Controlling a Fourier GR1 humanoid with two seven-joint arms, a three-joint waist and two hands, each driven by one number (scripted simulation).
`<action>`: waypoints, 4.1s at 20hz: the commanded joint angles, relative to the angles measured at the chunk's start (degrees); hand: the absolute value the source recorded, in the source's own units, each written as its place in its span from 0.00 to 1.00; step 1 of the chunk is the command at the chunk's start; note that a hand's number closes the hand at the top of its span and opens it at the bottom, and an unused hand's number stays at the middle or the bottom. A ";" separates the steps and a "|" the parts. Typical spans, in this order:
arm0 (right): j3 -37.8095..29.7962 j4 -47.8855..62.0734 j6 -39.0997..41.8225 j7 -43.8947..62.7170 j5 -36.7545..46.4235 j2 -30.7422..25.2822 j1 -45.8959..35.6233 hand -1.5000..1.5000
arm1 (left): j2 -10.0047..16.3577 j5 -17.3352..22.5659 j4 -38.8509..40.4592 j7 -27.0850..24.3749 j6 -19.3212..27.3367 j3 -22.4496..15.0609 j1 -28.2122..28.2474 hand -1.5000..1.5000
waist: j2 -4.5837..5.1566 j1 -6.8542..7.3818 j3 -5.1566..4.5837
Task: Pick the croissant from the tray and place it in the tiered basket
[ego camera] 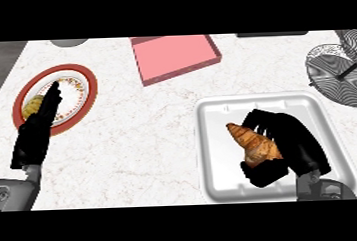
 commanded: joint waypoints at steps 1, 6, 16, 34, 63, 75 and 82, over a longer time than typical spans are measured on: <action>-5.54 -8.91 -3.80 -8.92 -3.51 -3.16 0.76 1.00 | -0.19 -0.34 0.65 -0.01 0.30 0.61 0.44 0.50 | 0.11 -0.97 0.01; -16.08 -16.97 -1.69 -7.46 -9.16 -6.38 -3.48 1.00 | -1.31 -1.84 -2.29 0.97 1.29 -0.22 1.66 0.50 | 0.15 -0.13 -0.03; -31.63 -5.13 8.10 -3.83 -15.85 -23.51 -23.45 1.00 | -2.20 -2.24 0.77 0.29 -1.72 1.78 -2.03 0.50 | 0.49 0.48 -0.13; -24.98 30.43 -9.27 -30.28 6.67 -35.20 -29.20 1.00 | -4.10 -4.08 0.83 1.09 -4.61 4.29 -2.37 0.50 | 1.00 1.72 -0.06; -33.33 91.16 -13.83 -59.27 4.72 -39.87 -46.47 0.00 | -7.56 -7.32 -0.49 1.77 -6.15 5.38 -3.43 0.50 | 1.46 2.61 0.12; -42.39 91.31 -11.74 -57.64 -4.39 -46.77 -51.27 0.00 | -7.41 -8.48 0.58 -0.34 -6.70 6.63 -0.62 0.50 | 0.96 1.42 -0.03; -46.35 97.68 1.66 -53.36 -7.79 -59.00 -49.10 0.00 | -8.05 -9.01 1.02 -0.18 -5.87 7.19 -2.14 0.50 | 1.22 1.36 0.08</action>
